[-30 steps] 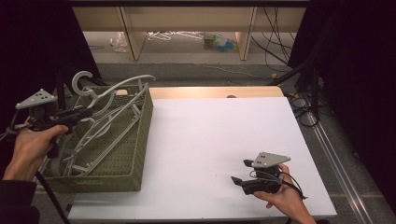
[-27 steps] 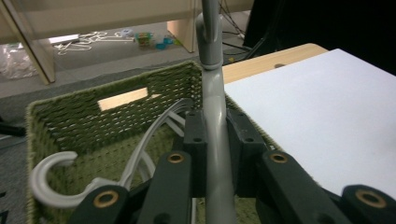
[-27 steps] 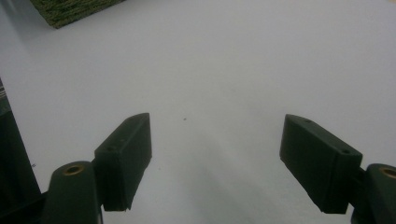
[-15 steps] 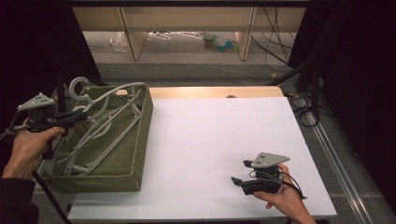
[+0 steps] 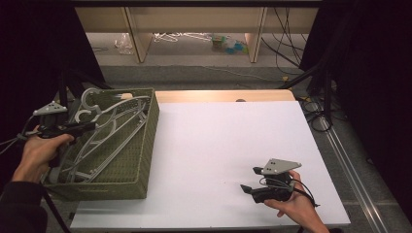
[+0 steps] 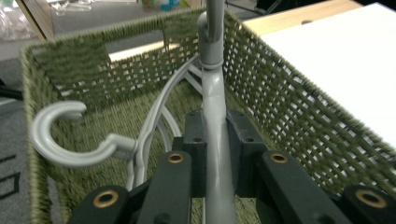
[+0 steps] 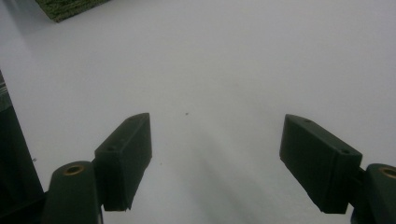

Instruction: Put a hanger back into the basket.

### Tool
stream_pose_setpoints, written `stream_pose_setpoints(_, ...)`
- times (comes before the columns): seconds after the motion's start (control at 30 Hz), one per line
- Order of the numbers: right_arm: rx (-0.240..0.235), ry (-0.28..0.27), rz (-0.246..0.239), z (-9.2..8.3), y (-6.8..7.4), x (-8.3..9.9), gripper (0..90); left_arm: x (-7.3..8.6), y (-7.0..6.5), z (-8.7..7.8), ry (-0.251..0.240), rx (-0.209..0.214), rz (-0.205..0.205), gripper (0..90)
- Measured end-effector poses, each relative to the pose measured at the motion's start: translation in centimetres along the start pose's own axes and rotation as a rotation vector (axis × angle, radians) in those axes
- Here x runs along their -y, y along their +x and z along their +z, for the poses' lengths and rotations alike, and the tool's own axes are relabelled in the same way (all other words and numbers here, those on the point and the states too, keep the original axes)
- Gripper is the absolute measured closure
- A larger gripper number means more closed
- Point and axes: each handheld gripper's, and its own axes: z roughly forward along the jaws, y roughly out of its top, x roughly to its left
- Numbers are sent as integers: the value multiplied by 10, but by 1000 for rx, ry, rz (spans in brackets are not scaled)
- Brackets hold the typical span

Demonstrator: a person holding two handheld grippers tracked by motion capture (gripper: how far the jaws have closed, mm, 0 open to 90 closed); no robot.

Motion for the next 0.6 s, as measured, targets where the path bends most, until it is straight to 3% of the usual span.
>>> stream_pose_setpoints(0.27,-1,7,6,1,-1,1,262,11,5,12,20,32,-60,789)
stream_pose_setpoints(0.37,-11,13,1,3,-1,2,262,14,7,16,48,27,-72,789)
stream_pose_setpoints(0.6,-5,11,4,2,-2,2,262,20,9,19,64,17,-91,788)
